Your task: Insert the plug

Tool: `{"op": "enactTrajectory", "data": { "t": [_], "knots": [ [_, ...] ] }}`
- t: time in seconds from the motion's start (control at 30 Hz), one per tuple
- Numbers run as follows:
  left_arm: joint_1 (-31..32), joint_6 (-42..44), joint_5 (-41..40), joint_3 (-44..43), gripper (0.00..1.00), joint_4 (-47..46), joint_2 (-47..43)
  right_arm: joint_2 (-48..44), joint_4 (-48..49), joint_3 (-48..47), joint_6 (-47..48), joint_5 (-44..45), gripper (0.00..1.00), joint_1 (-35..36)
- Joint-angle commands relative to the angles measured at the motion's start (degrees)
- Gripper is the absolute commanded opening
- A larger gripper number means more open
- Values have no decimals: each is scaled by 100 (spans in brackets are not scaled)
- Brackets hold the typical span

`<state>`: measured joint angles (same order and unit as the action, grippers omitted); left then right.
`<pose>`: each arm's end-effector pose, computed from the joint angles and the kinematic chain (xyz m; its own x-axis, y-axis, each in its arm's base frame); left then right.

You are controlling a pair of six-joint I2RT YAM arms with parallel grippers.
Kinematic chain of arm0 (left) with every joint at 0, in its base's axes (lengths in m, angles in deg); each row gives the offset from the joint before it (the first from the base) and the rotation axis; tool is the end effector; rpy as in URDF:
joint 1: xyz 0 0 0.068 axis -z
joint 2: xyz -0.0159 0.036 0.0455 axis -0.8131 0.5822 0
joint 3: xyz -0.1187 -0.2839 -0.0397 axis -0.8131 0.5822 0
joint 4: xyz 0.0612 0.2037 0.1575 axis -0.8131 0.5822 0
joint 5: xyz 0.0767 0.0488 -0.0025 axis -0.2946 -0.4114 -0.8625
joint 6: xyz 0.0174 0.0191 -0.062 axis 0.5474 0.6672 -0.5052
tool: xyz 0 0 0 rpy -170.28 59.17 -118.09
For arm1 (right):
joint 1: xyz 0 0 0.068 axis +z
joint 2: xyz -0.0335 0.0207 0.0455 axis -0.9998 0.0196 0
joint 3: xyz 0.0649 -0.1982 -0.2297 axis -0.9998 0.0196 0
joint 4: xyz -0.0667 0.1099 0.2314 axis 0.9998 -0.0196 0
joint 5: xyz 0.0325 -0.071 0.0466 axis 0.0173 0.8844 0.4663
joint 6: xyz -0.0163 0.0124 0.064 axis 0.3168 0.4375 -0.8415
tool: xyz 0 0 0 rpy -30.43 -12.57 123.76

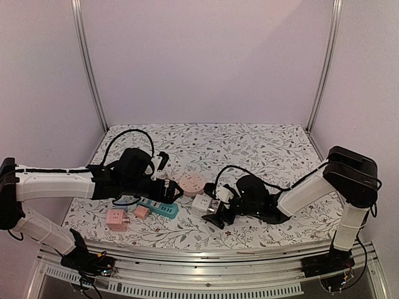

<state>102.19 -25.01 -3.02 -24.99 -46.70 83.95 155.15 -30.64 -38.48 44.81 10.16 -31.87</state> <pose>0.1890 -0.2086 0.2299 -0.7571 0.1164 -0.6428 0.4308 0.8287 -0.3573 0.1958 0.3150 0.1411 -0.1268 -0.4763 -0.8701 -0.9259 0.3715 -0.0684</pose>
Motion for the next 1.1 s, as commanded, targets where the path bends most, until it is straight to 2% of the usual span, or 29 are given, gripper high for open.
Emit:
{"op": "enactTrajectory", "data": {
  "t": [0.0, 0.2, 0.53, 0.6, 0.73, 0.8, 1.07],
  "knots": [
    [-102, 69, 130, 69, 99, -139, 40, 349, 936, 58, 70, 111, 99, 48],
    [-112, 61, 168, 67, 99, -157, 59, 707, 1405, 63, 38, 192, 97, 71],
    [-137, 41, 249, 85, 99, -215, 81, 970, 1762, 65, -90, 286, 80, 79],
    [-138, 32, 264, 87, 99, -219, 104, 1011, 1817, 63, -110, 331, 74, 74],
    [-146, 39, 267, 78, 99, -236, 112, 1027, 1861, 81, -107, 440, 51, 73],
    [-147, 52, 267, 70, 99, -236, 116, 1018, 1861, 89, -98, 443, 43, 74],
    [-164, 49, 288, 68, 99, -223, 82, 804, 1703, 128, -62, 333, 27, 74]
  ]
}}
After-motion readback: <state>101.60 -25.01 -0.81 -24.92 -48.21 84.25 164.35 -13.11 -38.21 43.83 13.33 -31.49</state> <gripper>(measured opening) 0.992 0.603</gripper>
